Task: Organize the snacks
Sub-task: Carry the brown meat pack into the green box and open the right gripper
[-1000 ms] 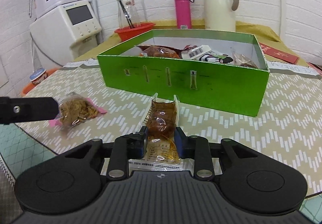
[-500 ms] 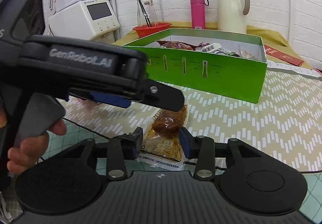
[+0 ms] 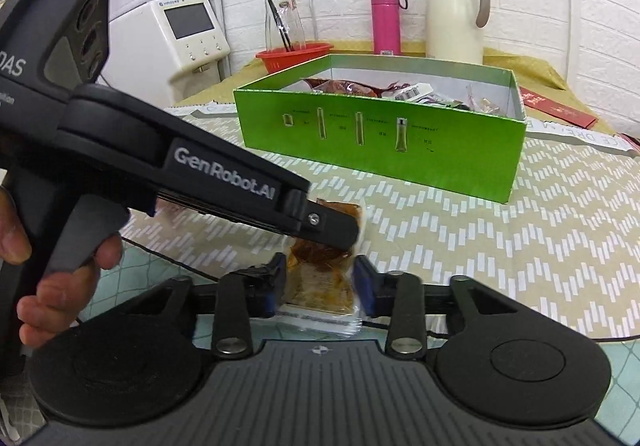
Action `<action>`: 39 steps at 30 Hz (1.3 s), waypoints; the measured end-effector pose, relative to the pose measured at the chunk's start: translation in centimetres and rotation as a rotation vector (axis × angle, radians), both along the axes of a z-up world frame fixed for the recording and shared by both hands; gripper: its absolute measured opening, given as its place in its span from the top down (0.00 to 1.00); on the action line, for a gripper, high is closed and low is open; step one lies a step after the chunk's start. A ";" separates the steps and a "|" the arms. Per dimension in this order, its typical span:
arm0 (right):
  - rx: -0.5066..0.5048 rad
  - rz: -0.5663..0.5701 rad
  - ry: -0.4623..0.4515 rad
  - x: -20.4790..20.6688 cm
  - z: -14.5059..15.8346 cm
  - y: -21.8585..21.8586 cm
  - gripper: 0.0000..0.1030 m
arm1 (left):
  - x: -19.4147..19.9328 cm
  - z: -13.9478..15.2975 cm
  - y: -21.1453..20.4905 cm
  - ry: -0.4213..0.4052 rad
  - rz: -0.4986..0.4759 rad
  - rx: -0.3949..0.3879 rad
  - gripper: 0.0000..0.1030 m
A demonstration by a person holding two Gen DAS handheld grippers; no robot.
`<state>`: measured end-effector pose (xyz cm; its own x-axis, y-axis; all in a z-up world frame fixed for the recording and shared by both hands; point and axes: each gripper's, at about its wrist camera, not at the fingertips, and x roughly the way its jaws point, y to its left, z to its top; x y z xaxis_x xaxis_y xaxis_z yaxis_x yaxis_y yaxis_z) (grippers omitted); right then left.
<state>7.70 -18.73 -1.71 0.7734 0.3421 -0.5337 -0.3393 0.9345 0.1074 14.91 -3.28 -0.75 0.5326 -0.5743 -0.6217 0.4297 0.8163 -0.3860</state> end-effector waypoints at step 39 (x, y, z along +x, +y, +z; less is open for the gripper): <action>0.011 -0.050 -0.254 10.5 3.5 -2.3 0.34 | 12.4 5.6 -3.0 -0.160 0.066 -0.053 0.61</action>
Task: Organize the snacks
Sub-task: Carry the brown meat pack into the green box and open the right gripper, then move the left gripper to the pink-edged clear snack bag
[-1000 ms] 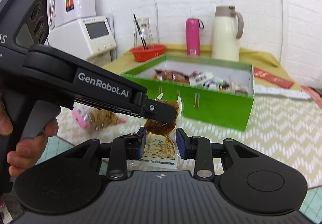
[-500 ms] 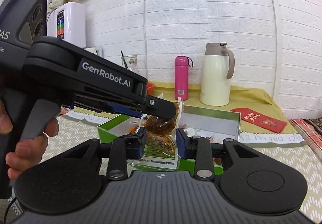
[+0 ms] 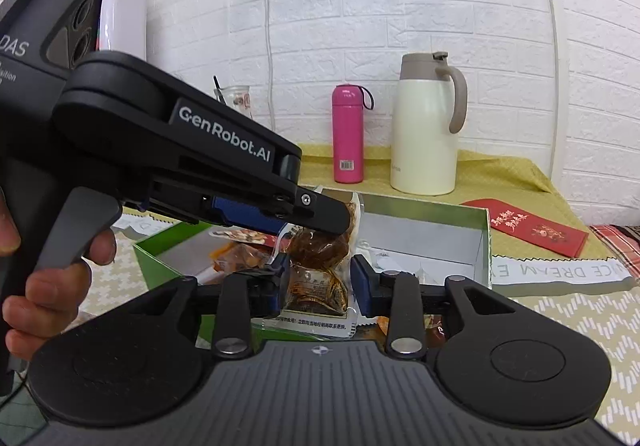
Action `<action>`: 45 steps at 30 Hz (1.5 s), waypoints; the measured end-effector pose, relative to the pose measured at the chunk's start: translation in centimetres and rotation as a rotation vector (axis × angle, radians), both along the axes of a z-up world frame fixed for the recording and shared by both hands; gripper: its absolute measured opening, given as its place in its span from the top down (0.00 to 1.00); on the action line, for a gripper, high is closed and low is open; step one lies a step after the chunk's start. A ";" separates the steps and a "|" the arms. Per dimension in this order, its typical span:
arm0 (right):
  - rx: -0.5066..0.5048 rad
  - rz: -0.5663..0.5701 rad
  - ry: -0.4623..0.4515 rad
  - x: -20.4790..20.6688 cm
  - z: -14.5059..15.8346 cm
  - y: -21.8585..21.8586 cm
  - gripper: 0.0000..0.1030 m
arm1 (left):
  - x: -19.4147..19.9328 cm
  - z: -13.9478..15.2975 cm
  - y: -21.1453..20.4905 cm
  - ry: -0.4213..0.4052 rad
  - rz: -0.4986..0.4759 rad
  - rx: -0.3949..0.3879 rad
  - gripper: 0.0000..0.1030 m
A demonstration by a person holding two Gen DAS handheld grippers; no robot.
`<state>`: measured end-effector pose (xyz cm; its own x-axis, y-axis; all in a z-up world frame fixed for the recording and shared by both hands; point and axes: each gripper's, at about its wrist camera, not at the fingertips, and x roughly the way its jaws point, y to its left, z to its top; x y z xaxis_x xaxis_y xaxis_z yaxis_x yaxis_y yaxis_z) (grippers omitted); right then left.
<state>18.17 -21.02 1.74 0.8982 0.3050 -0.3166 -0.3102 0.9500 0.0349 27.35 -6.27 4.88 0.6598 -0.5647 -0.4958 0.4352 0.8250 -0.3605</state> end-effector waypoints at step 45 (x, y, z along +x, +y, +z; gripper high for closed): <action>-0.087 0.021 0.010 -11.5 0.6 3.6 0.00 | -16.6 3.1 8.7 -0.108 0.202 0.101 0.04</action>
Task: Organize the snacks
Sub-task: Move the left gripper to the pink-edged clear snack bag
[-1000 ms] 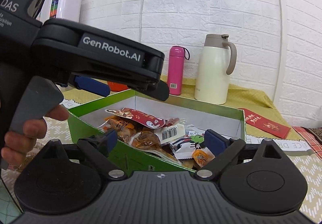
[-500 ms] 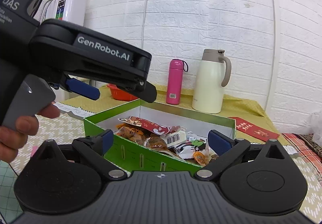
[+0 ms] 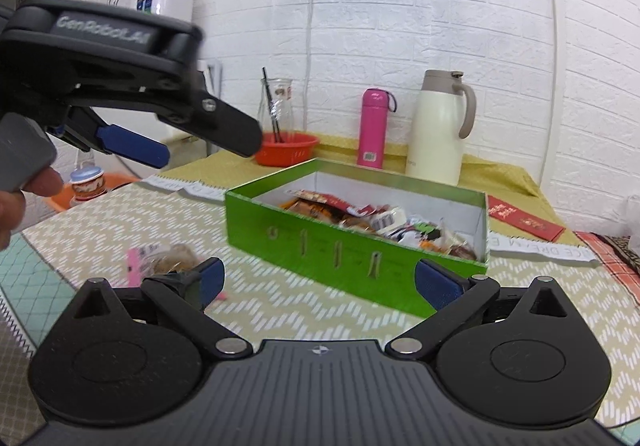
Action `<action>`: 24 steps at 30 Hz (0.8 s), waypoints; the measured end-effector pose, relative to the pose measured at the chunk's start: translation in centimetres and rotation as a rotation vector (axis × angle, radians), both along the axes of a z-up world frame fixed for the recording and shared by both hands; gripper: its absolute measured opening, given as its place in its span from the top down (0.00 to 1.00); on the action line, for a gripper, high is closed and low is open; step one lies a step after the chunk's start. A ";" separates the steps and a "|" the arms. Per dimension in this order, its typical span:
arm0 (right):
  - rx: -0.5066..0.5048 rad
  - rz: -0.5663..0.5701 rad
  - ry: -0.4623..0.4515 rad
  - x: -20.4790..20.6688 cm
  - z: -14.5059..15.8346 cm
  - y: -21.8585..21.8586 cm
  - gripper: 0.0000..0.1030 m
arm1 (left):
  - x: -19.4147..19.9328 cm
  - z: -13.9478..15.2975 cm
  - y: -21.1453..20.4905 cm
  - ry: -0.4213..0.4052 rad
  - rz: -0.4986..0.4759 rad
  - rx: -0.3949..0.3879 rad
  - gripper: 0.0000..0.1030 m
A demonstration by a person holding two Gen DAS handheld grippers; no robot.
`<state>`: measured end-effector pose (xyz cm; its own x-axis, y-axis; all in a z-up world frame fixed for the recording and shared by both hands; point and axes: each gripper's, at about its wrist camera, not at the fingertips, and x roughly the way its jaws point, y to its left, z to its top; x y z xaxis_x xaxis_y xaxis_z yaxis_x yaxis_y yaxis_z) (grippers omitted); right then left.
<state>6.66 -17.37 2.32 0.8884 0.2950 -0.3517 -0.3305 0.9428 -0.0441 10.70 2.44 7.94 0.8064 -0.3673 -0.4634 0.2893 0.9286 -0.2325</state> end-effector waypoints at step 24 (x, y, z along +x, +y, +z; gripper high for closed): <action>-0.026 0.165 0.153 2.0 -2.8 9.2 0.00 | 5.5 -7.6 8.6 0.205 -0.023 -0.064 0.27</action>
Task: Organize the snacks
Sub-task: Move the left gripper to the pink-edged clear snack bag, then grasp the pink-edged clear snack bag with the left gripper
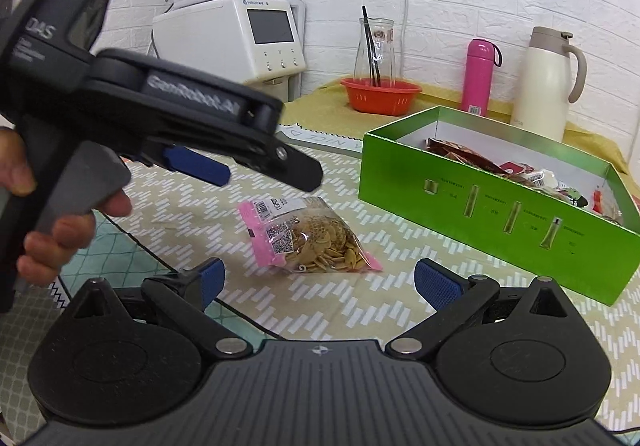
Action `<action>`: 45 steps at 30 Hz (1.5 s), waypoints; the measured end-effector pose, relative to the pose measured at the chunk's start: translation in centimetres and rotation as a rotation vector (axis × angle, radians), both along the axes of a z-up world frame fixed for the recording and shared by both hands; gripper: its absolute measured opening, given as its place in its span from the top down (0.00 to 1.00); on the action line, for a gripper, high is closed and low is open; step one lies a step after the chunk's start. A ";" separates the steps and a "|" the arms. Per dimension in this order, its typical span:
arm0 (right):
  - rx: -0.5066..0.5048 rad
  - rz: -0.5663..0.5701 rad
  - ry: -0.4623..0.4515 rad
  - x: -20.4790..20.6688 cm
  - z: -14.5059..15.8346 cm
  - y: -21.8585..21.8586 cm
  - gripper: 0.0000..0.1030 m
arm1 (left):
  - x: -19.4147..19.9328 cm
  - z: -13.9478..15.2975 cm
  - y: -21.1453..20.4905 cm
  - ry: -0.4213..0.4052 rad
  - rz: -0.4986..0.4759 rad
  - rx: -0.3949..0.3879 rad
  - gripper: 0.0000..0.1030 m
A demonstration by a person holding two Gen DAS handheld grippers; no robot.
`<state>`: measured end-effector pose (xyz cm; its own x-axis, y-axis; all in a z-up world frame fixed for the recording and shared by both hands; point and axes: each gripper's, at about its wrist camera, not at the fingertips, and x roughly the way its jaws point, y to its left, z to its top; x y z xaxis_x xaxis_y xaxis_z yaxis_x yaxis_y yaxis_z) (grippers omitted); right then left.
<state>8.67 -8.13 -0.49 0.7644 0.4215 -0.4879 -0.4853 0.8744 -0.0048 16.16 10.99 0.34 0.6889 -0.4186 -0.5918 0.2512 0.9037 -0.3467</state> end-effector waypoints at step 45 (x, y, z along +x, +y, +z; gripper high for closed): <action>0.288 0.012 0.281 3.4 -1.1 -5.7 0.16 | -1.6 -3.1 -1.2 0.153 0.051 -0.273 0.39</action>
